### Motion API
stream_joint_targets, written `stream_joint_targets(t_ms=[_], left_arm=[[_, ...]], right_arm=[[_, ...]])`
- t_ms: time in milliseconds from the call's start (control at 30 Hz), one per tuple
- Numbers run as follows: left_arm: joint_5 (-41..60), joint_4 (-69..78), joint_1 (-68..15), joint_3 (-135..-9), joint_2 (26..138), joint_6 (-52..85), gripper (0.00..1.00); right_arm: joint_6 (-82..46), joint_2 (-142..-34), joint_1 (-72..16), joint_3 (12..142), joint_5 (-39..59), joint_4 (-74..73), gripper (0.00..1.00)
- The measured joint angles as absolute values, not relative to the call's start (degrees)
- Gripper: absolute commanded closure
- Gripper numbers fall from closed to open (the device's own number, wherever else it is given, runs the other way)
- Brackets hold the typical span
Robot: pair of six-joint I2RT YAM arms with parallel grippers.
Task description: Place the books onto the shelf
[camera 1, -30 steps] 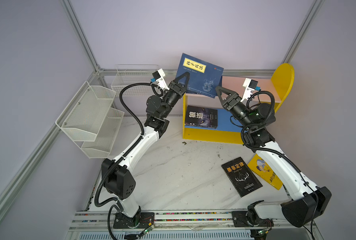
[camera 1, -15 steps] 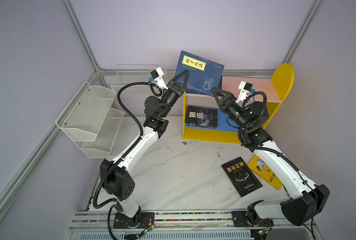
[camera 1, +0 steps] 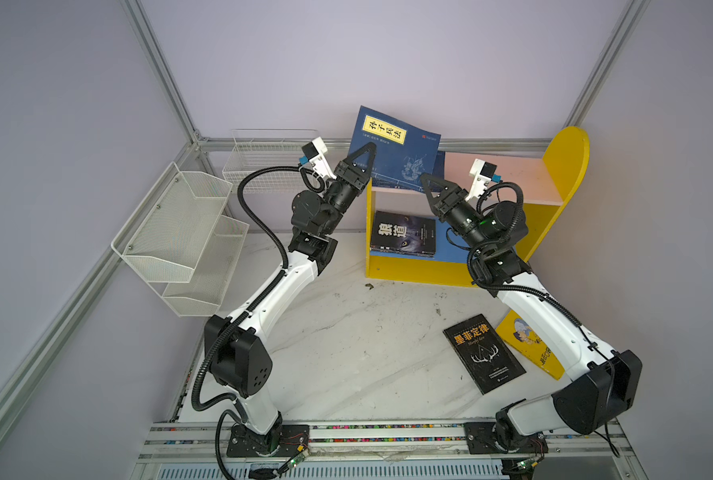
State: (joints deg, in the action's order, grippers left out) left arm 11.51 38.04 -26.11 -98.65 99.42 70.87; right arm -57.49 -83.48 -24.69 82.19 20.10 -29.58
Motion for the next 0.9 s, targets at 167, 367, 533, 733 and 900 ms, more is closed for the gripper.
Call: stream_joint_targets(t_ms=[167, 367, 533, 733, 900], left_arm=[[11.9, 37.8, -25.6, -98.8, 99.5, 71.4, 0.78], [15.9, 33.8, -24.3, -101.3, 99.7, 70.8, 0.42], [17.7, 31.2, -21.7, -102.3, 99.4, 70.2, 0.35], [17.8, 28.6, -17.0, -102.3, 98.4, 70.3, 0.33], [17.9, 27.8, -14.6, -101.1, 95.2, 70.3, 0.33]], right_arm=[[-57.0, -83.4, -24.8, 83.6, 19.6, -27.9, 0.93], [-56.2, -83.4, -22.8, 87.0, 19.2, -24.8, 0.95], [-56.1, -83.4, -17.8, 88.7, 19.3, -22.9, 0.95], [-55.0, -84.4, -11.5, 96.7, 22.9, -14.2, 0.94], [-54.3, -86.5, -7.1, 104.7, 29.2, -7.2, 0.93]])
